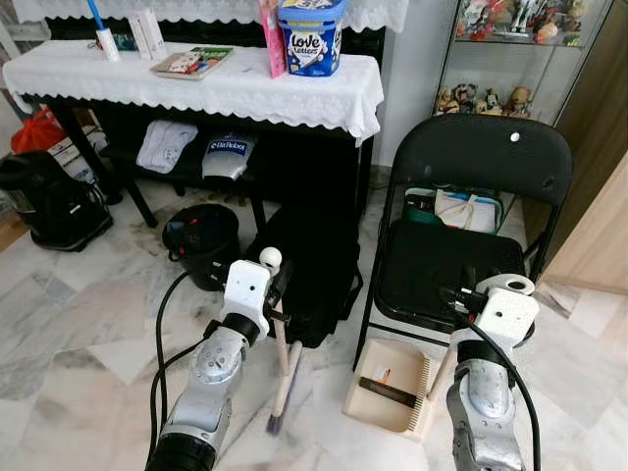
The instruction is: Sweep floor
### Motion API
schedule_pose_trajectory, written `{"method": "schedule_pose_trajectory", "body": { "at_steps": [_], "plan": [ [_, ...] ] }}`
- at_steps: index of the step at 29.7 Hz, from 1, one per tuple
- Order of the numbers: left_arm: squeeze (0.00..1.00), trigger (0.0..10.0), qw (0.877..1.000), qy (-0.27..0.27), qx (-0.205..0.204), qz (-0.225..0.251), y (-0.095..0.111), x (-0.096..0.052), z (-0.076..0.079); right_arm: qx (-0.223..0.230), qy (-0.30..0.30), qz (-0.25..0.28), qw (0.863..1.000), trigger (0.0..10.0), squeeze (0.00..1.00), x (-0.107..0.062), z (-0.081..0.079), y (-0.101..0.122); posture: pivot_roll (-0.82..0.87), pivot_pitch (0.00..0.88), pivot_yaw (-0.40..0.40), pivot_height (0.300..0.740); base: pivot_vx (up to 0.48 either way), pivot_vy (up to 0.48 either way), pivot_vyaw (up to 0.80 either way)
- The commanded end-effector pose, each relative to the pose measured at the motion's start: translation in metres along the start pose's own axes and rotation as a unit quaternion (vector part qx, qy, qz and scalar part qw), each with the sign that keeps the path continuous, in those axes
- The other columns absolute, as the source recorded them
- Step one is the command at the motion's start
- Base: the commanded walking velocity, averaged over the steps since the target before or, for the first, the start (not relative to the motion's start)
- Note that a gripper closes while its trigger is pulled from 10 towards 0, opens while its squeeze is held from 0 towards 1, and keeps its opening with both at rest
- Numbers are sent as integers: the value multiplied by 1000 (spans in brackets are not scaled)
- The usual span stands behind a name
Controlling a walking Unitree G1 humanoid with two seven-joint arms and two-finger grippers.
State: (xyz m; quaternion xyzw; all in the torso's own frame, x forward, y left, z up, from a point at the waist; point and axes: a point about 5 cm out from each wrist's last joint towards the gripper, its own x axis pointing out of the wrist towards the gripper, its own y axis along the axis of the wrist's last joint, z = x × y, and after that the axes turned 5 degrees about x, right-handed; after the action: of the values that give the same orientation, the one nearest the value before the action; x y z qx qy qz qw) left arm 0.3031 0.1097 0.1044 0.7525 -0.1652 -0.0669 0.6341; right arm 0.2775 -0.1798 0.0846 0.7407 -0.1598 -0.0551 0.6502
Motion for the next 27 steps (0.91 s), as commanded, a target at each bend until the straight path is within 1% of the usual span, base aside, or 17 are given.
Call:
{"method": "schedule_pose_trajectory", "body": {
  "at_steps": [1,3,7,9,11,14,16,19,24,25,26,27],
  "plan": [
    [0,10000,1000,0,7,24,11,3,-2,49,19,29,998,10000,0,5,-22,14,-74,0,91,740,0,0,0],
    [0,10000,1000,0,9,22,10,3,-2,44,6,30,999,10000,0,5,-19,14,-75,0,91,740,0,0,0],
    [0,10000,1000,-1,11,20,10,2,-2,32,-36,29,998,10000,0,6,-7,13,-76,0,92,740,0,0,0],
    [0,10000,1000,-2,11,20,10,2,-2,31,-36,28,998,10000,0,6,-6,13,-76,0,92,740,0,0,0],
    [0,10000,1000,-2,11,20,10,2,-2,33,-34,27,998,10000,0,7,-7,13,-77,0,93,740,0,0,0],
    [0,10000,1000,-4,11,20,10,3,-2,38,-20,24,999,10000,0,7,-11,12,-79,0,94,740,0,0,0],
    [0,10000,1000,-5,12,19,10,3,-1,45,-7,22,999,10000,0,6,-16,12,-79,0,95,740,0,0,0],
    [0,10000,1000,-4,15,18,10,4,-1,48,-2,21,999,10000,0,6,-18,12,-79,0,95,740,0,0,0],
    [0,10000,999,7,38,1,7,5,-5,64,29,19,997,10000,0,6,-26,12,-76,0,93,740,0,0,0],
    [0,10000,999,9,45,0,7,5,-6,71,39,18,997,10000,0,5,-28,12,-76,0,93,740,0,0,0],
    [0,10000,999,10,51,-2,7,6,-7,88,48,14,995,10000,0,5,-31,12,-74,0,91,740,0,0,0],
    [0,10000,999,11,48,-3,6,7,-8,141,79,1,987,10000,0,4,-40,13,-72,0,88,740,0,0,0]
  ]
}}
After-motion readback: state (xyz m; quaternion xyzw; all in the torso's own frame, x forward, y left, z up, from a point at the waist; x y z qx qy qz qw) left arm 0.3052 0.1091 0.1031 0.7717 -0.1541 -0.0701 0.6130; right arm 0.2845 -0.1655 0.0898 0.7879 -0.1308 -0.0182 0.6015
